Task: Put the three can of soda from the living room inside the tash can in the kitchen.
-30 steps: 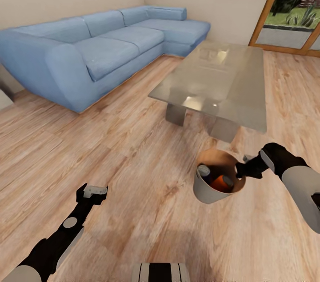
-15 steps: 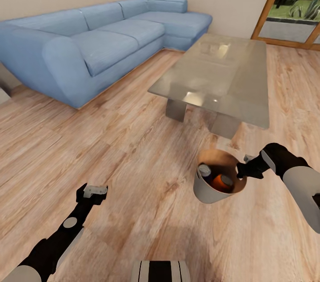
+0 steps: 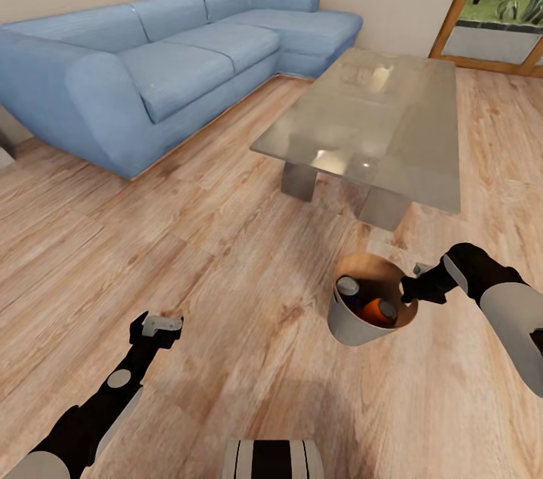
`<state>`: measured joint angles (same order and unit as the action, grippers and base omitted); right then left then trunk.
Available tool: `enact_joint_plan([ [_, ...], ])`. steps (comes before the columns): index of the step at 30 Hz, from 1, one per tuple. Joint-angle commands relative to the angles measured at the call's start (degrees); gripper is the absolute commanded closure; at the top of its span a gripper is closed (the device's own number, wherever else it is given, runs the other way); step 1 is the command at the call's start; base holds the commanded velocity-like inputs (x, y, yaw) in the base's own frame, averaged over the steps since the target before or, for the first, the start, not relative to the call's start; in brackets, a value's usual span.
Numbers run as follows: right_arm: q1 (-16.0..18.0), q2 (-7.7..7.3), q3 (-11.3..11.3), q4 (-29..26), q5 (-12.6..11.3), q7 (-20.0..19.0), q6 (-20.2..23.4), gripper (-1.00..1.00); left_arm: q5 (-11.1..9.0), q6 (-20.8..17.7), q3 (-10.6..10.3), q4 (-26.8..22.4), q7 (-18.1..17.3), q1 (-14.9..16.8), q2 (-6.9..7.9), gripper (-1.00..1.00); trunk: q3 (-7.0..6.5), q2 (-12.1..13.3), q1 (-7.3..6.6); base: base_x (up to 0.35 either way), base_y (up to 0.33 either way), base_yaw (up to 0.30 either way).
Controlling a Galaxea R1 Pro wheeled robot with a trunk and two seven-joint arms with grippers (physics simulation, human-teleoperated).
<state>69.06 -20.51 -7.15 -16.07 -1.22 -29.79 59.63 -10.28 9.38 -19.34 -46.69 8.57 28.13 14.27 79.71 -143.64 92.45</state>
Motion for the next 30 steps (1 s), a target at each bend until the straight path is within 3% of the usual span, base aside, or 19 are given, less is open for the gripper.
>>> enact_joint_plan([
  [1, 0.02, 0.02, 0.38, 0.00, -1.67, -0.42, 0.37, 1.00, 0.00, 0.01, 0.00, 0.01, -0.02, 0.00, -0.04, -1.00, -0.01, 0.00, -0.01, 0.000, 0.000, 0.000],
  [7, 0.02, 0.02, 0.38, -0.04, -1.68, -0.44, 0.37, 1.00, 0.00, 0.02, 0.00, -0.01, -0.04, 0.00, -0.11, -1.00, -0.01, 0.00, -0.01, 0.000, 0.000, 0.000],
  [13, -0.01, 0.03, 0.38, -0.06, -1.68, -0.45, 0.37, 1.00, 0.03, -0.05, 0.00, 0.01, -0.18, 0.00, -0.12, -1.00, 1.32, -0.08, 0.15, 0.000, 0.000, 0.000],
  [23, -0.06, 0.09, 0.36, -0.21, -1.68, -0.45, 0.37, 1.00, 0.09, 0.02, 0.00, 0.02, -0.22, 0.00, -0.37, -1.00, 1.32, -0.08, 0.15, 0.000, 0.000, 0.000],
  [30, -0.19, 0.09, 0.32, -0.22, -1.68, -0.45, 0.37, 1.00, 0.40, 0.02, 0.00, 0.10, -0.22, 0.00, -0.56, -1.00, 2.88, -0.18, 0.33, 0.000, 0.000, 0.000],
])
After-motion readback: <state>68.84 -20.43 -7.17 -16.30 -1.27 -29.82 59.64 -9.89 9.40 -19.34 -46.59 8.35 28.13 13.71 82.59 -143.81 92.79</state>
